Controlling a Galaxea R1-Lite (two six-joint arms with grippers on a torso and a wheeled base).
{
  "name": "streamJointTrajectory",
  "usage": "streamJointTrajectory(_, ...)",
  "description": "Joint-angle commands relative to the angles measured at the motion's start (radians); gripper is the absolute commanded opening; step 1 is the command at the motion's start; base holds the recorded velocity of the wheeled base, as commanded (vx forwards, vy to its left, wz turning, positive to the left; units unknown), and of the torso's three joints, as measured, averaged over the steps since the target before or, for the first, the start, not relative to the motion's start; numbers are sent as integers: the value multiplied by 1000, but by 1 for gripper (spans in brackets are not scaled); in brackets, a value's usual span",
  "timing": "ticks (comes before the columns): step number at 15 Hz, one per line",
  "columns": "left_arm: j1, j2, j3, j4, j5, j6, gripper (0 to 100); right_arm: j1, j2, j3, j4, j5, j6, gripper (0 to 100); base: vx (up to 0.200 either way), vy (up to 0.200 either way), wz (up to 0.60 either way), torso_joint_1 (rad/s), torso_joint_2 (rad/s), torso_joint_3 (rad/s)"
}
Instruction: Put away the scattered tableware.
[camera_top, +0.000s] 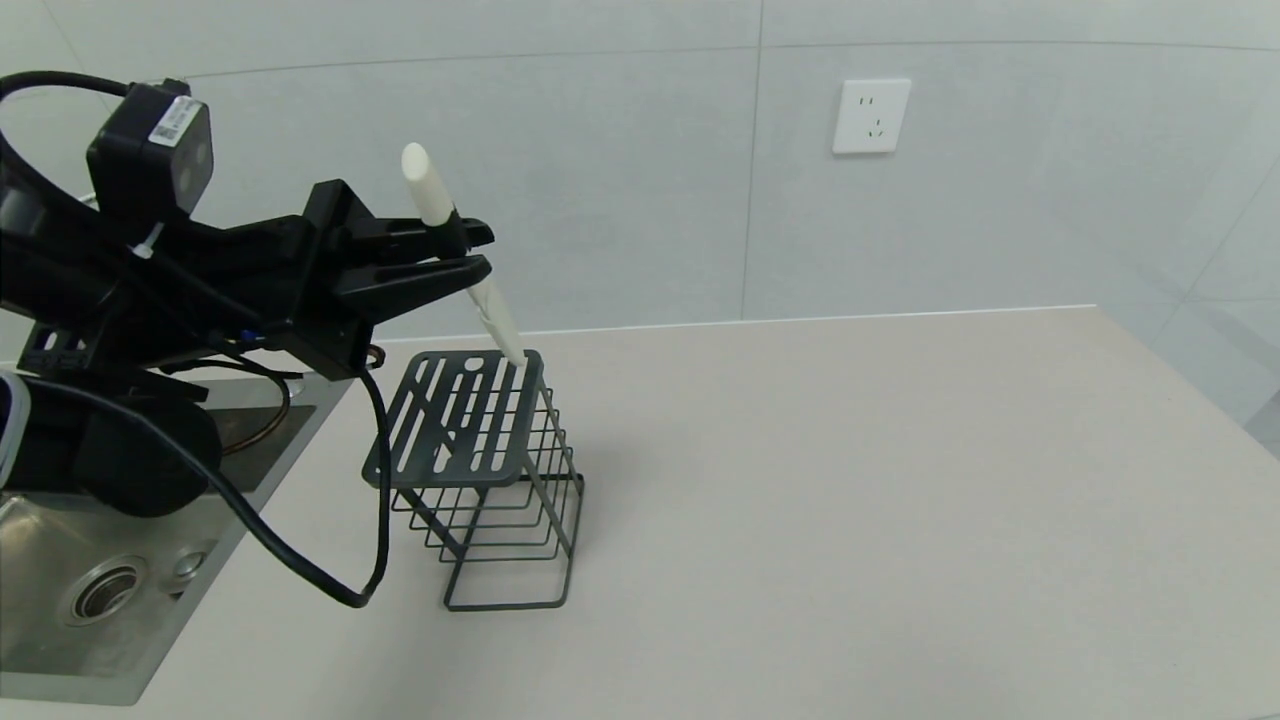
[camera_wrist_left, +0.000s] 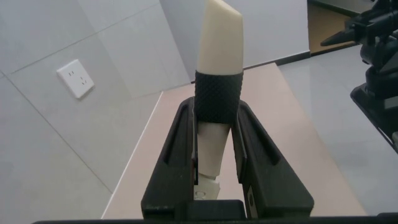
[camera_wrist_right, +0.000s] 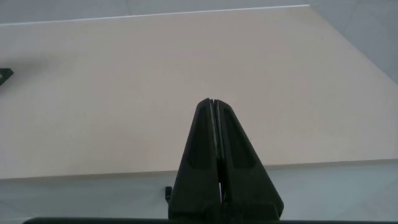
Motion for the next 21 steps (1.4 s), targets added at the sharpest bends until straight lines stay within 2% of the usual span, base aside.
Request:
streamJointTrajectory(1,0,-2,21,-1,0,2,0,0,2,0,0,0,0,0,0,0,0,0,0,0)
streamJointTrajectory(5,18,-2,28,-1,0,5,0,0,2,0,0,2,0,0,0,0,0,0,0,0)
streamJointTrajectory(14,17,-4,57,-1,-3,6,0,0,2,0,0,3,-2,0,0,0,0,0,0,0)
streamJointTrajectory(17,15,1,89,-1,-6,26,0,0,2,0,0,3,-2,0,0,0,0,0,0,0)
streamJointTrajectory(21,15,11,94,-1,-3,29,0,0,2,0,0,3,-2,0,0,0,0,0,0,0)
